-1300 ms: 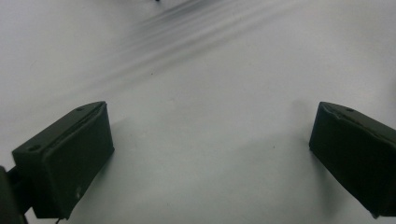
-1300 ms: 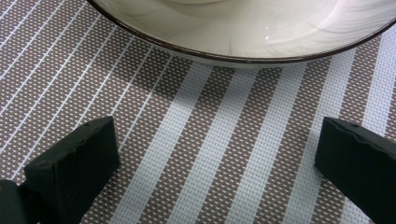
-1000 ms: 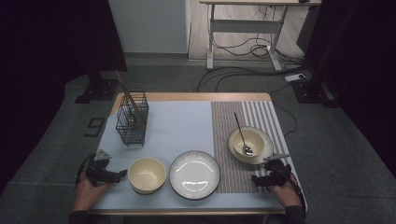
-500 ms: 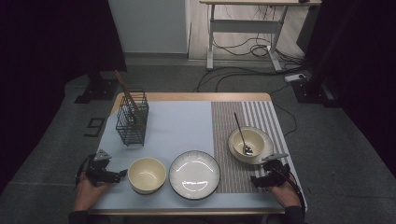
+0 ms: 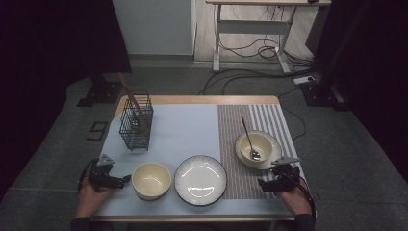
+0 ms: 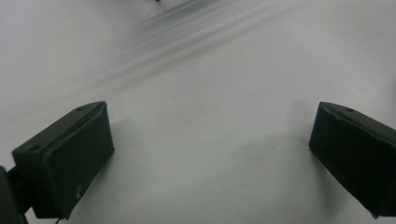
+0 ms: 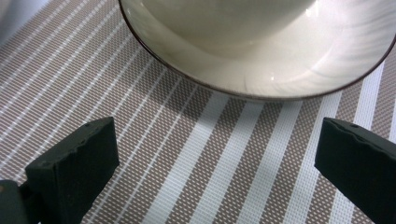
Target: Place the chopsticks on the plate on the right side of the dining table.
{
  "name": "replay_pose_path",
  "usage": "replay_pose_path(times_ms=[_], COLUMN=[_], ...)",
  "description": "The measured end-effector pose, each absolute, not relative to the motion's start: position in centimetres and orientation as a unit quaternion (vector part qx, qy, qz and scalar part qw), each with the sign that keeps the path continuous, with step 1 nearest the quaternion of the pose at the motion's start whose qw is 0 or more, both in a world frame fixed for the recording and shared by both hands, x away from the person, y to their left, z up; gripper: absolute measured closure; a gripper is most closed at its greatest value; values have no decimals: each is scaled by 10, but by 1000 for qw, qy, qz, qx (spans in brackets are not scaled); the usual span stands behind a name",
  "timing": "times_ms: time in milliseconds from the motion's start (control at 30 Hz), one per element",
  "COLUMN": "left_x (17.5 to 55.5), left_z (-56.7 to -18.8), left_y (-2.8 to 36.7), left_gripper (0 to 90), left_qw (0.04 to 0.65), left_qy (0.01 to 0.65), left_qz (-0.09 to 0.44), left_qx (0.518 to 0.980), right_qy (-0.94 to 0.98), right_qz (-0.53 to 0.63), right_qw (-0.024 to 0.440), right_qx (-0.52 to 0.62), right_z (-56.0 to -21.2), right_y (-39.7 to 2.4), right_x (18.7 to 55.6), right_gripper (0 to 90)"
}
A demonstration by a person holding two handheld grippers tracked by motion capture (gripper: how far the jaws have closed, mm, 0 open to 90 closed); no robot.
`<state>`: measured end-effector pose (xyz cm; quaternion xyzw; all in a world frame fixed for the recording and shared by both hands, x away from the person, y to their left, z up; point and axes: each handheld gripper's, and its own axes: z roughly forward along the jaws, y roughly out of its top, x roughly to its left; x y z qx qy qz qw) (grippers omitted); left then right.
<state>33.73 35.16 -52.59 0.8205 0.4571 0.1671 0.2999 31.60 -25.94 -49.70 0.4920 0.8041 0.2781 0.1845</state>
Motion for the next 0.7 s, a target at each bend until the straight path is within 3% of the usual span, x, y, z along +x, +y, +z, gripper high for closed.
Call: replay_pose_path(times_ms=[700], left_x=[337], left_z=[-526], left_y=[352], left_gripper=[0], left_qw=[300], left_qy=[457], left_qz=[167], left_qx=[820], right_qy=[798], right_qz=[332], right_qw=[186], right_qx=[467], right_z=[-467], right_y=[-242], right_x=[314], right_gripper=[0])
